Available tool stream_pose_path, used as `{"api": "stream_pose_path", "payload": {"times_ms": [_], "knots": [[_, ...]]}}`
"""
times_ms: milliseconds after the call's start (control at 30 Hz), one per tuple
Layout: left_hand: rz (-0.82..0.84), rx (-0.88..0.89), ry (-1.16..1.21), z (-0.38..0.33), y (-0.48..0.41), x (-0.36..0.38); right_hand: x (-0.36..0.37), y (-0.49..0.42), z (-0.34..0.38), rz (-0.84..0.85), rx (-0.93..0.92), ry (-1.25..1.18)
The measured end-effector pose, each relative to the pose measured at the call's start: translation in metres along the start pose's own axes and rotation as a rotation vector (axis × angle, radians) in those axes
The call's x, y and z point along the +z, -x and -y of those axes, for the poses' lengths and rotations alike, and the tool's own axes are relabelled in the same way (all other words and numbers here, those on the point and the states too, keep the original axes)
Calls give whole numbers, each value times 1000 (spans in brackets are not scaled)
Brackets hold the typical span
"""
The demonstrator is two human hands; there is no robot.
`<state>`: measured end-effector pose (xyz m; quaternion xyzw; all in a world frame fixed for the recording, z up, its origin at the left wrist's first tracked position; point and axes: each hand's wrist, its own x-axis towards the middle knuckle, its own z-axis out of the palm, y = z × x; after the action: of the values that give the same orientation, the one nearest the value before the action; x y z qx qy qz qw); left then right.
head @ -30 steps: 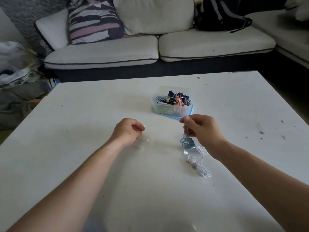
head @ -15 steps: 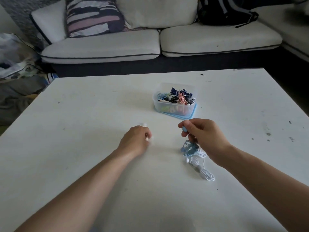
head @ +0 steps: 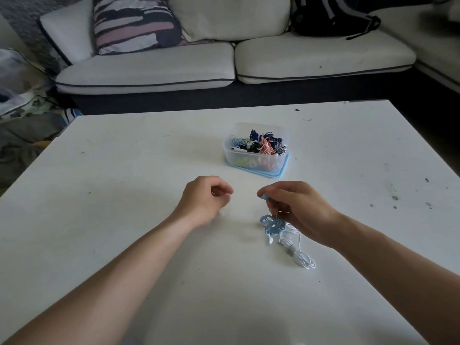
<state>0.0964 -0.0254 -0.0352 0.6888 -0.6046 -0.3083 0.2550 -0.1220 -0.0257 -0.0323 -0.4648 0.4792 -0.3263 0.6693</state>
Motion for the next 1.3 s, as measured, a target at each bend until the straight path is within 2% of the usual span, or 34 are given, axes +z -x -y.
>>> {"api": "stream_pose_path", "payload": {"times_ms": [133,367,667,967,1300], "knots": [[138,-109,412,-23,14,2,-2,-1,-1,31,-14,-5],[277,-242,793,-34,20,5,1,-1,-4,35,-92,-20],[333,-209,824,-32,20,4,0,1,-2,17,-118,-44],[323,-168,772,-31,21,6,1,2,-1,-49,-195,93],[298,-132,800,-29,21,10,2,3,1,-82,-198,99]]}}
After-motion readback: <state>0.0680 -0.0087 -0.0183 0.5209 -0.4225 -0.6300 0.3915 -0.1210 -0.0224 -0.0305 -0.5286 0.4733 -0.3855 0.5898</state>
